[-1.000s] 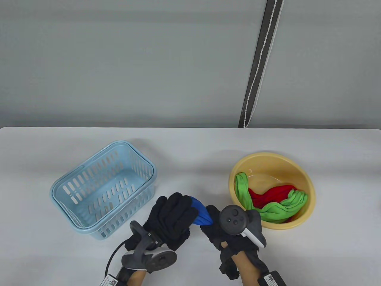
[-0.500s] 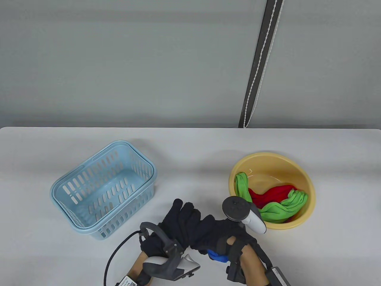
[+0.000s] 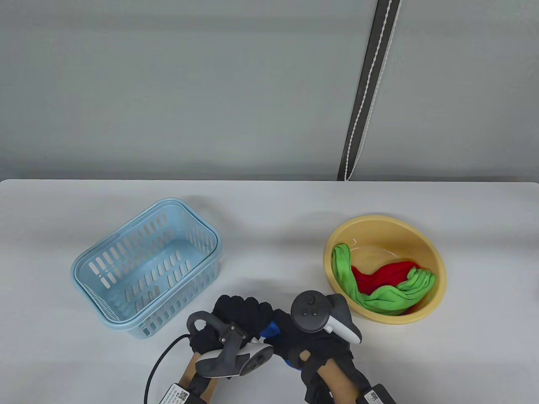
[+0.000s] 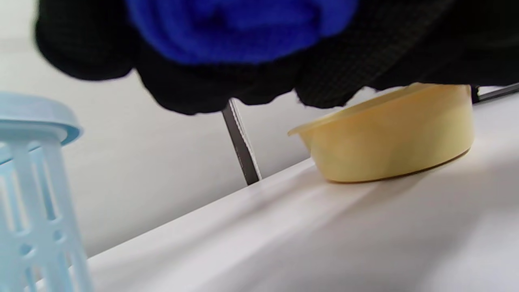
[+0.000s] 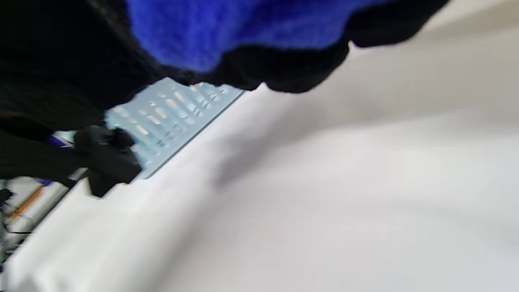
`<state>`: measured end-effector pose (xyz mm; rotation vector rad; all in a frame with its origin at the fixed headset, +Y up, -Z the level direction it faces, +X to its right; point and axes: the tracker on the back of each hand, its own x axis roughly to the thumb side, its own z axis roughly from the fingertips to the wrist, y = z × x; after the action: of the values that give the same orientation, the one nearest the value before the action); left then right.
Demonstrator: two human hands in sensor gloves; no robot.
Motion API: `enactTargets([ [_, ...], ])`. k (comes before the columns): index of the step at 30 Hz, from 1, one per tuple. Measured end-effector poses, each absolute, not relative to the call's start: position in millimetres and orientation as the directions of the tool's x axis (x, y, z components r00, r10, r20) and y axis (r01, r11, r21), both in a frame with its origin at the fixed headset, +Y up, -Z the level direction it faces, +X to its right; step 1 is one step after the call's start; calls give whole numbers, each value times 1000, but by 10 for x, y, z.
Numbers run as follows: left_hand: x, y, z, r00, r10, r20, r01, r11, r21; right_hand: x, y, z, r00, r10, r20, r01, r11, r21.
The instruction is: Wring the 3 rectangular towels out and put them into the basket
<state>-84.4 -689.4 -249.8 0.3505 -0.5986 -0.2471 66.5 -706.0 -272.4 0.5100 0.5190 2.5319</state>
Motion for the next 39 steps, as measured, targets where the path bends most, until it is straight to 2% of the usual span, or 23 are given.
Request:
enactTargets([
  [5, -845, -6877, -2545, 840, -236, 488, 116, 958, 262, 604, -7095, -2707, -866, 372, 334, -301, -921, 247],
  [12, -961, -6836, -2654, 892, 153, 425, -144, 988, -52, 555, -7088, -2663, -886, 137, 443, -195, -977, -87],
  [16, -1016, -6823, -2701, 866, 341, 365, -295, 939, -178, 559, -7071, -2638, -877, 73, 475, -188, -962, -200],
  [21, -1036, -6820, -2749, 841, 464, 278, -379, 872, -309, 573, -7052, -2624, -876, 19, 482, -173, -945, -277],
  [27, -1094, -6912, -2828, 717, 684, 134, -550, 673, -495, 600, -7032, -2621, -873, 4, 488, -187, -926, -328],
  [31, -1136, -7002, -2874, 572, 820, 21, -658, 474, -585, 618, -6987, -2641, -870, -11, 493, -201, -905, -375],
  [39, -1131, -7227, -2933, 339, 927, -157, -716, 146, -683, 656, -6971, -2643, -871, -25, 491, -205, -889, -409],
])
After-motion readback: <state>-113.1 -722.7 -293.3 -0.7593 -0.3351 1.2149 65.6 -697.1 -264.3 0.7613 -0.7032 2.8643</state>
